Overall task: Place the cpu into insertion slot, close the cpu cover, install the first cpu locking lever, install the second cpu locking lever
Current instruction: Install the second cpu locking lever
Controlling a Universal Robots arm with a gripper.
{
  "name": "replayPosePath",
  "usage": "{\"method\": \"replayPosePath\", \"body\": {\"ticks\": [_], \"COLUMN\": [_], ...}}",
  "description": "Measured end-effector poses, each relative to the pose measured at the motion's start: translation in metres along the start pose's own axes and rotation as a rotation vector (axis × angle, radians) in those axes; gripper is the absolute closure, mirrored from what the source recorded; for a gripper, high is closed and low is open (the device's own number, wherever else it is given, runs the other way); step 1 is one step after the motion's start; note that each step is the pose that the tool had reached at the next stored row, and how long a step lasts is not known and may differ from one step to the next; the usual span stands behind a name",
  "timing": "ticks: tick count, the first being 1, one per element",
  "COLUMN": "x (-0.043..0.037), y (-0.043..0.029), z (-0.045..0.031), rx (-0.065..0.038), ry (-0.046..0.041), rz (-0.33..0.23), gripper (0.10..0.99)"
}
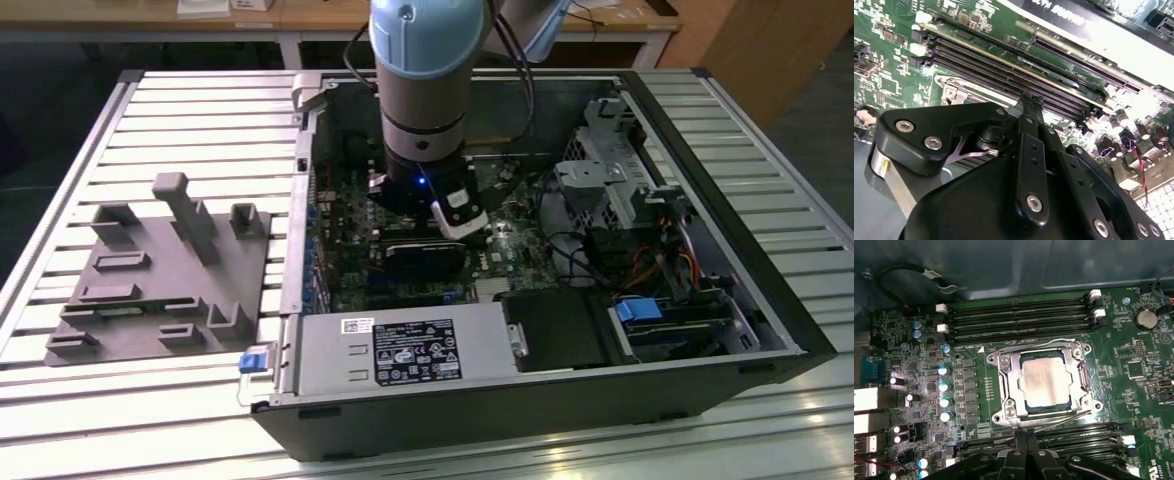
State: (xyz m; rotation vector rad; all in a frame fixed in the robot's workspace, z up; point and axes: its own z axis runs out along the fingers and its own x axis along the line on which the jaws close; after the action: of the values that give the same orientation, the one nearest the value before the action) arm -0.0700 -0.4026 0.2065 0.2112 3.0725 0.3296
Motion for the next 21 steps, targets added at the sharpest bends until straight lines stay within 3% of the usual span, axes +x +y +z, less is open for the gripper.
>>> {"method": "replayPosePath", "body": {"ticks": [4,14,21], "x": [0.0027,0.0091,0.0137], "y": [-0.0047,-0.0106,-0.0128], "z": [0.0013,0.0060,0.0100], "rx": [-0.023,-0.091,-0.121], "ry": [0.0031,0.0122,0.0162], "rz": [0.001,0.004,0.006], "gripper": [0.984,0.984,0.984]}}
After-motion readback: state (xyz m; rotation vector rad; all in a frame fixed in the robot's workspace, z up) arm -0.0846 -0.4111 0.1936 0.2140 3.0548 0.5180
